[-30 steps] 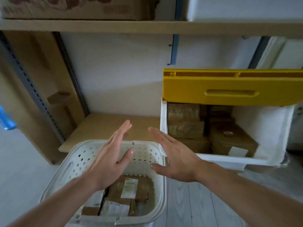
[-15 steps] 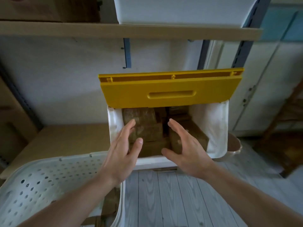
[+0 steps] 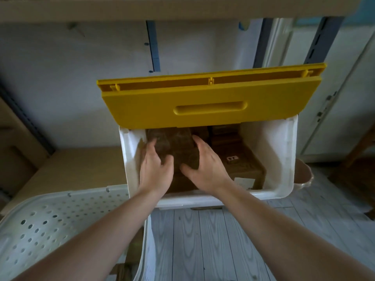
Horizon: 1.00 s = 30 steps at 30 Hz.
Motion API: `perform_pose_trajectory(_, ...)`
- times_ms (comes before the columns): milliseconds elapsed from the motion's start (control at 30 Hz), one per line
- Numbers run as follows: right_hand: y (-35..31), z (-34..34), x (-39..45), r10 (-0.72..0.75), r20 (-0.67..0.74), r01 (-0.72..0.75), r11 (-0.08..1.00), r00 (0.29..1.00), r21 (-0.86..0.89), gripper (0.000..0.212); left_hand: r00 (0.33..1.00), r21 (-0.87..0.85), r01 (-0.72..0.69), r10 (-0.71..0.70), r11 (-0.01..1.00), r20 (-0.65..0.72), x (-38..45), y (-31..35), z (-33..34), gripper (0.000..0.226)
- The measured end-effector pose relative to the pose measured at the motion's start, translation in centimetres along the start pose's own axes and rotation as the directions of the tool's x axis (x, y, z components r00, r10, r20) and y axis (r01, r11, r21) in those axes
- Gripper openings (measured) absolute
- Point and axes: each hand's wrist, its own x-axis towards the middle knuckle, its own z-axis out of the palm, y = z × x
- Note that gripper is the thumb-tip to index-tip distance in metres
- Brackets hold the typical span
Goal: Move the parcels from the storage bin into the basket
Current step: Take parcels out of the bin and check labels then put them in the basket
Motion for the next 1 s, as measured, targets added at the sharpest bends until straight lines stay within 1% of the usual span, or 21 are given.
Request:
perform_pose_trajectory(100, 0.3, 1.9, 1.7, 0.035, -0.065, -0.034, 0.999, 0.997, 0.019, 0.089, 1.0, 0.021, -0.009, 0.009, 1.0, 0.012, 0.6, -0.4, 0.4, 0.071)
perform_pose_trajectory(167, 0.4, 2.9, 2.6, 0.061, -0.1, -0.057, 0.998, 0.993, 0.041, 0.093, 1.0, -0.035, -0.009, 0.009, 0.999, -0.003, 1.5, -0.4, 0.6, 0.077)
perform_pose_trajectory(233, 0.3, 3.4, 3.5, 0.089, -0.13, -0.077, 0.992, 0.988, 0.1, 0.096, 1.0, -0.098, 0.003, -0.004, 0.995, -0.012, 2.1, -0.1, 0.6, 0.081)
perform_pose_trajectory(300, 0.3, 3.6, 4.3, 0.137, -0.117, -0.114, 0.976, 0.984, 0.188, 0.1, 0.999, -0.153, 0.04, -0.043, 0.987, -0.018, 2.7, 0.1, 0.7, 0.084)
perform_pose_trajectory(367, 0.3, 3.7, 4.6, 0.178, -0.06, -0.155, 0.95, 0.982, 0.27, 0.101, 0.996, -0.201, 0.076, -0.082, 0.977, -0.02, 3.0, 0.1, 0.9, 0.084)
perform_pose_trajectory(433, 0.5, 3.7, 4.8, 0.189, -0.014, -0.175, 0.933, 0.982, 0.315, 0.094, 0.994, -0.249, 0.099, -0.106, 0.963, -0.014, 3.2, 0.4, 1.2, 0.08)
perform_pose_trajectory(500, 0.5, 3.3, 4.7, 0.215, -0.014, -0.197, 0.918, 0.977, 0.343, 0.086, 0.994, -0.298, 0.102, -0.108, 0.949, -0.004, 3.1, 0.8, 1.5, 0.079)
perform_pose_trajectory(600, 0.5, 1.8, 4.3, 0.293, -0.071, -0.244, 0.888, 0.953, 0.388, 0.089, 0.996, -0.318, 0.072, -0.086, 0.945, -0.031, 3.0, 1.4, 1.7, 0.07)
perform_pose_trajectory(700, 0.5, 0.6, 3.6, 0.32, -0.098, -0.272, 0.903, 0.942, 0.331, 0.09, 0.99, -0.293, 0.106, -0.129, 0.95, -0.062, 3.0, 1.4, 1.7, 0.063)
perform_pose_trajectory(733, 0.4, 0.3, 3.3, 0.309, -0.098, -0.267, 0.913, 0.946, 0.307, 0.086, 0.99, -0.291, 0.107, -0.128, 0.951, -0.054, 2.9, 1.3, 1.7, 0.056)
perform_pose_trajectory(800, 0.5, -0.1, 2.7, 0.293, -0.097, -0.258, 0.928, 0.951, 0.269, 0.076, 0.992, -0.292, 0.104, -0.119, 0.951, -0.034, 2.6, 1.4, 1.8, 0.026)
perform_pose_trajectory(833, 0.6, -0.3, 2.5, 0.293, -0.095, -0.26, 0.929, 0.951, 0.264, 0.07, 0.992, -0.288, 0.104, -0.119, 0.952, -0.034, 2.4, 1.3, 1.8, 0.017)
perform_pose_trajectory(867, 0.7, -0.5, 2.3, 0.297, -0.092, -0.264, 0.926, 0.95, 0.269, 0.065, 0.993, -0.287, 0.097, -0.113, 0.953, -0.036, 2.2, 1.4, 1.8, 0.018)
perform_pose_trajectory(933, 0.4, -0.9, 1.7, 0.306, -0.095, -0.266, 0.916, 0.947, 0.301, 0.057, 0.992, -0.282, 0.1, -0.117, 0.954, -0.042, 1.7, 1.6, 1.8, 0.033)
perform_pose_trajectory(967, 0.4, -1.1, 1.3, 0.317, -0.103, -0.271, 0.908, 0.943, 0.321, 0.057, 0.991, -0.293, 0.11, -0.126, 0.95, -0.036, 1.2, 1.9, 1.7, 0.039)
perform_pose_trajectory(1000, 0.2, -1.2, 1.0, 0.331, -0.106, -0.28, 0.899, 0.938, 0.336, 0.057, 0.991, -0.324, 0.121, -0.135, 0.938, -0.021, 0.6, 2.1, 1.7, 0.04)
